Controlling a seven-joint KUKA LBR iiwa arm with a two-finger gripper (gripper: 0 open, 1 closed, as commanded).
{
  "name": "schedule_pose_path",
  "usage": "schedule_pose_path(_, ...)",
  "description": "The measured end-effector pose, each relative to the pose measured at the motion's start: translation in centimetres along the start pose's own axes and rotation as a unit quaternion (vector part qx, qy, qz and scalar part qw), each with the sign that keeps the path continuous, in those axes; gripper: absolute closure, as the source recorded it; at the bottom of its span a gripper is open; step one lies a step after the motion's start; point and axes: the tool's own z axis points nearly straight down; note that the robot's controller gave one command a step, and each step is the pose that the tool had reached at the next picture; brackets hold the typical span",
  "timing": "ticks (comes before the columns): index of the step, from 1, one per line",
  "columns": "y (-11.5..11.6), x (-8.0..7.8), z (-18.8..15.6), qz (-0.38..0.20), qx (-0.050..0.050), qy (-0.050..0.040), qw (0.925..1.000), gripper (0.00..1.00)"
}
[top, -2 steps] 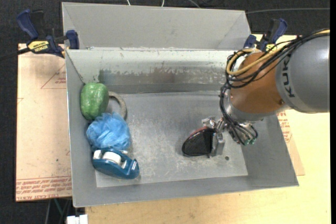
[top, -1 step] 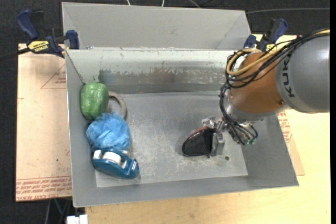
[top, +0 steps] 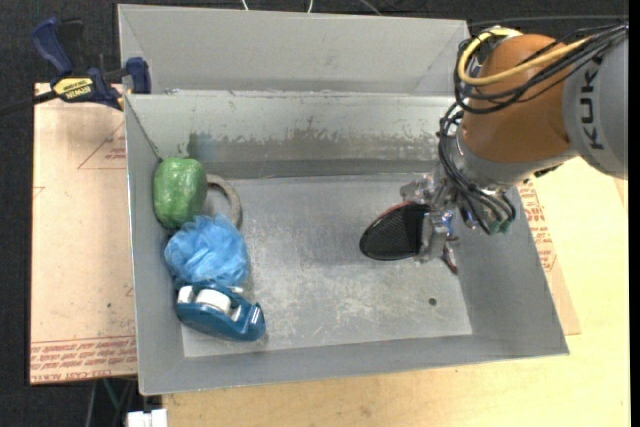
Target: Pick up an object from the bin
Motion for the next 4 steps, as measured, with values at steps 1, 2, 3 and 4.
schedule_pose_path(1, -0.1, 0.1, -1.6, 0.0, 0.001, -0.0069, 1.0, 1.0)
schedule_pose_path(2, -2.2, 3.4, 2.1, -0.146, 0.001, -0.0046, 0.9893, 1.0)
schedule_pose_path(3, 0.6, 0.8, 0.1, -0.019, 0.0, -0.0079, 0.9998, 1.0)
schedule_pose_path(4, -0.6, 4.8, -9.4, -0.126, 0.0, -0.0036, 0.992, 1.0)
